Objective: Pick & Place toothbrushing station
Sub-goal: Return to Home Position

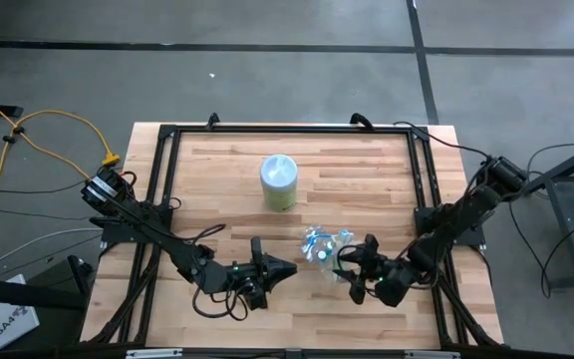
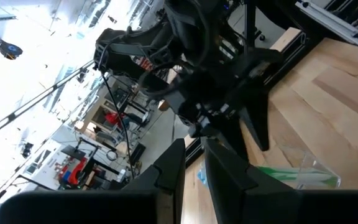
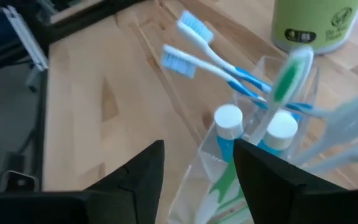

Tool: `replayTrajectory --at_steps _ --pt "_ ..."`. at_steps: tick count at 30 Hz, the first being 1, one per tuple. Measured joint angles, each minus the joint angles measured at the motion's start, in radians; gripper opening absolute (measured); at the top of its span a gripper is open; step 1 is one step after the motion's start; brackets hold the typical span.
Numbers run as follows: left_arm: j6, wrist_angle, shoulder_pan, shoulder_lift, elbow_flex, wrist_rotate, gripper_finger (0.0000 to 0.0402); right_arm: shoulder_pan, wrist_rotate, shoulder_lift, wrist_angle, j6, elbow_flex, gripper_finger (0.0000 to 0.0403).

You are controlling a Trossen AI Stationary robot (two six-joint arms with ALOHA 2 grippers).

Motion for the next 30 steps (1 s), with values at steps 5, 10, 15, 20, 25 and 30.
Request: replayTrajectory --at_steps 5,10,15,20,25,30 --pt "-0.041 0.000 0.000 0.000 0.000 -0.001 0.0055 -0.001 -0.027 -0.050 0.002 -0.050 0.000 0.0183" --pt "-0.093 0.000 -0.017 0.000 0.000 -0.059 0.0055 -0.001 -0.056 -0.098 0.005 -0.069 0.000 0.0183" --pt "-0.169 0.000 -0.039 0.000 0.000 -0.111 0.0055 -0.001 -0.080 -0.138 0.011 -0.092 0.000 0.0183" --pt "-0.205 0.000 -0.070 0.000 0.000 -0.152 0.0055 -0.001 -0.094 -0.173 0.036 -0.095 0.000 0.0183" --pt "-0.258 -0.001 -0.096 0.000 0.000 -0.233 0.0055 -0.001 -0.112 -0.204 0.079 -0.095 0.000 0.0183" --pt "-0.257 0.000 -0.115 0.000 0.000 -0.347 0.0055 -0.001 -0.173 -0.238 0.147 -0.097 0.000 0.0183"
